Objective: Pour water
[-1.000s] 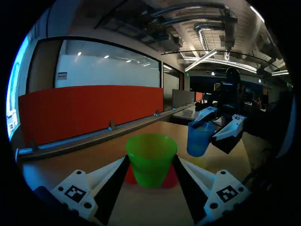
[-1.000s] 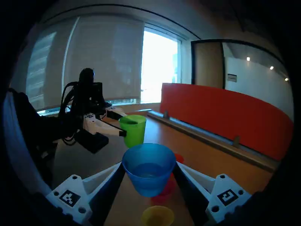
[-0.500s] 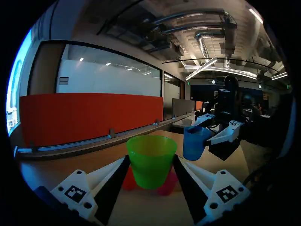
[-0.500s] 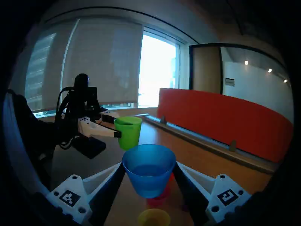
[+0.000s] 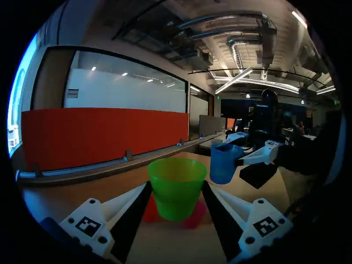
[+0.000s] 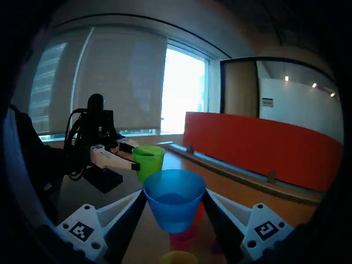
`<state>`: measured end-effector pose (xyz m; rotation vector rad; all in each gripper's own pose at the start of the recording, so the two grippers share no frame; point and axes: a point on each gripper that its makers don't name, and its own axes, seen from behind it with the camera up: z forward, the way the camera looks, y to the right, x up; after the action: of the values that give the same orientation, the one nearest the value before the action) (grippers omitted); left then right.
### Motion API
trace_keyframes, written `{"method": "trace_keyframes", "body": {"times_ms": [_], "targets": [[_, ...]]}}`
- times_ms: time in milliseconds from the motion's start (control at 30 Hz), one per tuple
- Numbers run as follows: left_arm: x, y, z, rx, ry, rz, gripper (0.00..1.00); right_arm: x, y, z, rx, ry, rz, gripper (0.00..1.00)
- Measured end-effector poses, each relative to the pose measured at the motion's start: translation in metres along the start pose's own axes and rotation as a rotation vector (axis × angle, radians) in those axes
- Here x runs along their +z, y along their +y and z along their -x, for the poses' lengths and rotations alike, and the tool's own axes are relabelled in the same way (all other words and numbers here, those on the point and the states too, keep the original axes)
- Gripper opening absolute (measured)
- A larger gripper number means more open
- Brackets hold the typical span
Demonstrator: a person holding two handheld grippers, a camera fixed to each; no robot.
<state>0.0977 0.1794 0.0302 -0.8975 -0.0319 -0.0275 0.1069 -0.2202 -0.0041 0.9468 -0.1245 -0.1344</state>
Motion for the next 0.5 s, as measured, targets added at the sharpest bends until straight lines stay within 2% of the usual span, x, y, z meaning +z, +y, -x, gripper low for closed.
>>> {"method": "trace_keyframes", "body": {"times_ms": [300, 500], "targets": [[-0.001, 0.001, 0.003, -0.004, -0.010, 0.013, 0.83, 0.009, 0.003, -0.018, 0.015, 0.066, 0.009, 0.91], [-0.002, 0.001, 0.004, 0.001, -0.006, 0.010, 0.83, 0.013, 0.004, -0.024, 0.024, 0.084, 0.008, 0.91]]}}
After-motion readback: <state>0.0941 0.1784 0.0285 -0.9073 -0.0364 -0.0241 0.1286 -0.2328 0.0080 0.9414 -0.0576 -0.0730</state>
